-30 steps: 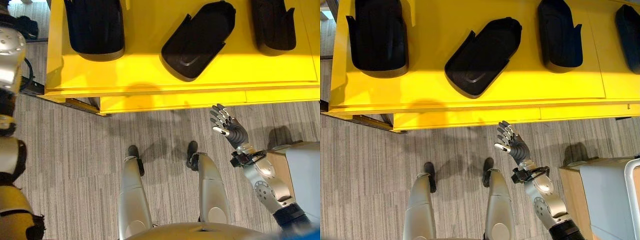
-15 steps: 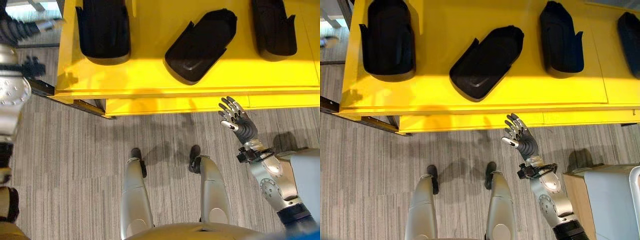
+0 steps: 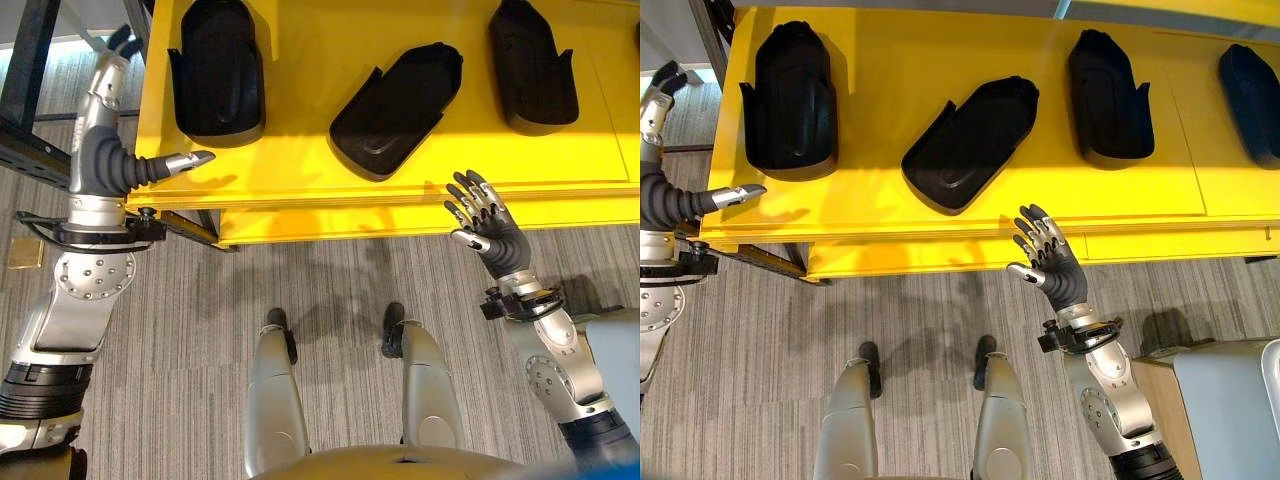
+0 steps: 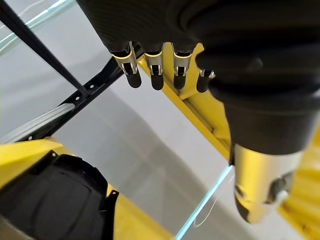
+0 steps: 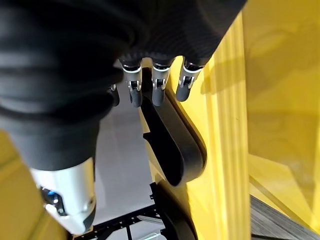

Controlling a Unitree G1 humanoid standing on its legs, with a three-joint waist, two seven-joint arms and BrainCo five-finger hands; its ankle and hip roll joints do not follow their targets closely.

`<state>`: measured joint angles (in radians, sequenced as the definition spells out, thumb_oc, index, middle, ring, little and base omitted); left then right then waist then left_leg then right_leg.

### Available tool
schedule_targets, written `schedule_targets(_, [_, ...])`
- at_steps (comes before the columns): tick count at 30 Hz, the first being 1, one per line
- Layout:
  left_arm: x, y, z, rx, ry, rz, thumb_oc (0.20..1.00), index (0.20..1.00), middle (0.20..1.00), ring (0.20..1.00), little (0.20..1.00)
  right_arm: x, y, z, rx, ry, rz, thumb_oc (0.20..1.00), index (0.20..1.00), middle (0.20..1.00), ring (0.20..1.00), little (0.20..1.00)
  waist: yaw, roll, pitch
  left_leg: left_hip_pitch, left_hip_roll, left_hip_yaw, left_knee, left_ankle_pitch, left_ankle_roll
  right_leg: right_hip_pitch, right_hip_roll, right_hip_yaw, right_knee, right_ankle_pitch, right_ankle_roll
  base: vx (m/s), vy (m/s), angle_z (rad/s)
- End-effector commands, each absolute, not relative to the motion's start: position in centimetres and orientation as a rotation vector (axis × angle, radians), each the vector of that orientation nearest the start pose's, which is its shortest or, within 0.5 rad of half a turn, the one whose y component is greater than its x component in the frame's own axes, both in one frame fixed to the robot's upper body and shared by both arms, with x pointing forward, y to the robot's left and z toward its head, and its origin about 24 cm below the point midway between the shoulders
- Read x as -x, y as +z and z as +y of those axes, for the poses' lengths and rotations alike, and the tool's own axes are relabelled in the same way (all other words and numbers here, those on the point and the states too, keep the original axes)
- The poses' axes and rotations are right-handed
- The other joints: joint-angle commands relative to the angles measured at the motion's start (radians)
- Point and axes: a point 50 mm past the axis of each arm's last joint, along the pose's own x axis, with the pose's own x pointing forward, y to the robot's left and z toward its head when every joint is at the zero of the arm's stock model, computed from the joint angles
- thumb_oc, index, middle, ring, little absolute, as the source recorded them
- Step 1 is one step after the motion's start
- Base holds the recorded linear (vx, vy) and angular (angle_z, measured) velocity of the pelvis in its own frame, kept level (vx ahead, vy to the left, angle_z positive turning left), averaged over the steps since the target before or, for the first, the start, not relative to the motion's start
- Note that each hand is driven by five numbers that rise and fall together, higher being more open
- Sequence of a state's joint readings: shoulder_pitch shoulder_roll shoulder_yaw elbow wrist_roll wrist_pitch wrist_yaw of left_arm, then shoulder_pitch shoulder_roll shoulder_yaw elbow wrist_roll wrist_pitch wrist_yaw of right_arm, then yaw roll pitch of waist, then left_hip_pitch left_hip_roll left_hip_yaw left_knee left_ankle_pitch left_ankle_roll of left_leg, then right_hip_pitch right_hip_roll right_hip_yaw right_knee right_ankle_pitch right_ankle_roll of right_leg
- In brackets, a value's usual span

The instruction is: Move parts from the plastic box to the shelf.

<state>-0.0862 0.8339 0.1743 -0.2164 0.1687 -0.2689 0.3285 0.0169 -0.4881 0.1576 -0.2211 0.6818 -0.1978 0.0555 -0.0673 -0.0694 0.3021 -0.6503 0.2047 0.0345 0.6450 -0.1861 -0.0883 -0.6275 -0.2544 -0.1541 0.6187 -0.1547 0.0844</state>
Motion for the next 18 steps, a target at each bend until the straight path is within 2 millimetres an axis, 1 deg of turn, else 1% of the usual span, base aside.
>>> schedule_targets(1, [-23.2, 22.6, 24.8, -0.987, 0.238, -0.861, 1.000, 1.000, 1.000, 1.000, 1.000, -23.5, 14.4, -19.0, -0.184, 0.283, -0.473, 1.000, 1.000, 1.000, 1.000, 1.000, -0.011, 0.002, -0.020, 0.028, 0.047, -0.030, -0.076, 0.028, -0.024, 0.129, -0.045, 0.022, -0.097, 0.021, 0.049, 0.00, -0.001, -0.03])
schedule_targets(2, [-23.1, 22.2, 24.7, -0.993, 0.226, -0.846, 1.000, 1.000, 1.000, 1.000, 1.000, -23.4, 14.4, -19.1, -0.184, 0.276, -0.474, 1.000, 1.000, 1.000, 1.000, 1.000, -0.011, 0.001, -0.018, 0.028, 0.048, -0.030, -0.075, 0.029, -0.023, 0.131, -0.044, 0.023, -0.099, 0.022, 0.049, 0.00, 0.000, 0.00])
schedule_targets(3, [-23.1, 21.3, 24.1, -0.991, 0.193, -0.830, 1.000, 1.000, 1.000, 1.000, 1.000, -23.4, 14.4, -19.2, -0.182, 0.262, -0.477, 1.000, 1.000, 1.000, 1.000, 1.000, -0.013, -0.001, -0.017, 0.030, 0.046, -0.030, -0.083, 0.034, -0.020, 0.136, -0.045, 0.022, -0.108, 0.029, 0.050, -0.08, 0.008, -0.01])
schedule_targets(4, [-23.1, 21.3, 24.0, -0.991, 0.193, -0.831, 1.000, 1.000, 1.000, 1.000, 1.000, -23.4, 14.4, -19.2, -0.181, 0.262, -0.478, 1.000, 1.000, 1.000, 1.000, 1.000, -0.012, -0.002, -0.011, 0.021, 0.044, -0.025, -0.084, 0.057, -0.013, 0.129, -0.048, 0.016, -0.113, 0.048, 0.043, 0.00, 0.000, 0.00])
schedule_targets(5, [-23.3, 20.2, 23.4, -1.009, 0.154, -0.796, 1.000, 1.000, 1.000, 1.000, 1.000, -23.5, 14.2, -19.2, -0.189, 0.252, -0.472, 1.000, 1.000, 1.000, 1.000, 1.000, -0.015, -0.004, -0.013, 0.030, 0.045, -0.032, -0.085, 0.034, -0.018, 0.139, -0.046, 0.021, -0.114, 0.032, 0.051, -0.08, 0.004, 0.02])
schedule_targets(6, [-23.3, 20.2, 23.4, -1.009, 0.153, -0.797, 1.000, 1.000, 1.000, 1.000, 1.000, -23.4, 14.2, -19.2, -0.188, 0.250, -0.472, 1.000, 1.000, 1.000, 1.000, 1.000, -0.013, -0.004, -0.008, 0.021, 0.043, -0.027, -0.086, 0.057, -0.012, 0.132, -0.049, 0.015, -0.119, 0.051, 0.044, 0.01, -0.006, 0.04])
schedule_targets(7, [-23.4, 19.4, 22.8, -0.984, 0.122, -0.780, 1.000, 1.000, 1.000, 1.000, 1.000, -23.4, 14.2, -19.2, -0.189, 0.245, -0.476, 1.000, 1.000, 1.000, 1.000, 1.000, -0.013, -0.006, -0.004, 0.021, 0.043, -0.027, -0.090, 0.058, -0.010, 0.135, -0.049, 0.013, -0.123, 0.054, 0.045, -0.08, 0.003, 0.01])
schedule_targets(8, [-23.5, 18.9, 22.5, -1.024, 0.098, -0.768, 1.000, 1.000, 1.000, 1.000, 1.000, -23.5, 14.1, -19.1, -0.195, 0.241, -0.469, 1.000, 1.000, 1.000, 1.000, 1.000, -0.014, -0.007, -0.002, 0.021, 0.043, -0.027, -0.090, 0.059, -0.009, 0.136, -0.048, 0.013, -0.124, 0.054, 0.046, 0.00, 0.000, 0.00])
schedule_targets(9, [-23.7, 18.4, 22.1, -1.019, 0.074, -0.753, 1.000, 1.000, 1.000, 1.000, 1.000, -23.6, 14.1, -19.2, -0.196, 0.233, -0.473, 1.000, 1.000, 1.000, 1.000, 1.000, -0.014, -0.010, 0.000, 0.020, 0.042, -0.027, -0.089, 0.059, -0.008, 0.137, -0.049, 0.012, -0.126, 0.055, 0.046, 0.08, -0.022, -0.02])
schedule_targets(10, [-23.8, 18.1, 21.9, -1.022, 0.059, -0.742, 1.000, 1.000, 1.000, 1.000, 1.000, -23.6, 14.2, -19.1, -0.197, 0.235, -0.476, 1.000, 1.000, 1.000, 1.000, 1.000, -0.016, -0.009, -0.004, 0.029, 0.044, -0.032, -0.089, 0.036, -0.014, 0.144, -0.045, 0.018, -0.122, 0.036, 0.054, 0.09, -0.019, -0.01])
schedule_targets(11, [-23.9, 17.8, 21.7, -1.061, 0.042, -0.737, 1.000, 1.000, 1.000, 1.000, 1.000, -23.6, 14.1, -19.1, -0.196, 0.232, -0.473, 1.000, 1.000, 1.000, 1.000, 1.000, -0.017, -0.010, -0.003, 0.029, 0.043, -0.033, -0.087, 0.036, -0.013, 0.145, -0.044, 0.018, -0.122, 0.035, 0.054, 0.00, 0.000, 0.00])
schedule_targets(12, [-24.0, 17.8, 21.6, -1.064, 0.041, -0.740, 1.000, 1.000, 1.000, 1.000, 1.000, -23.6, 14.1, -19.1, -0.197, 0.229, -0.474, 1.000, 1.000, 1.000, 1.000, 1.000, -0.015, -0.012, 0.002, 0.018, 0.041, -0.028, -0.089, 0.060, -0.007, 0.137, -0.048, 0.011, -0.127, 0.056, 0.047, -0.09, -0.003, 0.03])
schedule_targets(13, [-24.1, 17.2, 21.1, -1.071, 0.008, -0.727, 1.000, 1.000, 1.000, 1.000, 1.000, -23.6, 14.1, -19.2, -0.194, 0.218, -0.478, 1.000, 1.000, 1.000, 1.000, 1.000, -0.015, -0.016, 0.005, 0.017, 0.041, -0.030, -0.088, 0.060, -0.005, 0.136, -0.048, 0.012, -0.125, 0.055, 0.047, -0.09, 0.000, 0.01])
schedule_targets(15, [-24.2, 16.7, 21.1, -1.114, -0.006, -0.710, 1.000, 1.000, 1.000, 1.000, 1.000, -23.7, 14.0, -19.2, -0.198, 0.212, -0.471, 1.000, 1.000, 1.000, 1.000, 1.000, -0.016, -0.019, 0.009, 0.017, 0.040, -0.030, -0.087, 0.059, -0.004, 0.135, -0.046, 0.013, -0.126, 0.056, 0.047, 0.00, 0.000, 0.00])
schedule_targets(16, [-24.4, 15.9, 21.0, -1.108, -0.027, -0.677, 1.000, 1.000, 1.000, 1.000, 1.000, -23.7, 13.9, -19.1, -0.201, 0.210, -0.469, 1.000, 1.000, 1.000, 1.000, 1.000, -0.016, -0.021, 0.011, 0.016, 0.042, -0.028, -0.086, 0.059, -0.004, 0.133, -0.043, 0.014, -0.126, 0.057, 0.046, 0.00, 0.000, 0.00])
schedule_targets(18, [-24.4, 15.7, 21.1, -1.121, -0.033, -0.663, 1.000, 1.000, 1.000, 1.000, 1.000, -23.7, 13.9, -19.2, -0.198, 0.208, -0.467, 1.000, 1.000, 1.000, 1.000, 1.000, -0.015, -0.022, 0.012, 0.015, 0.043, -0.028, -0.087, 0.060, -0.004, 0.133, -0.042, 0.015, -0.128, 0.058, 0.046, 0.00, 0.000, 0.00])
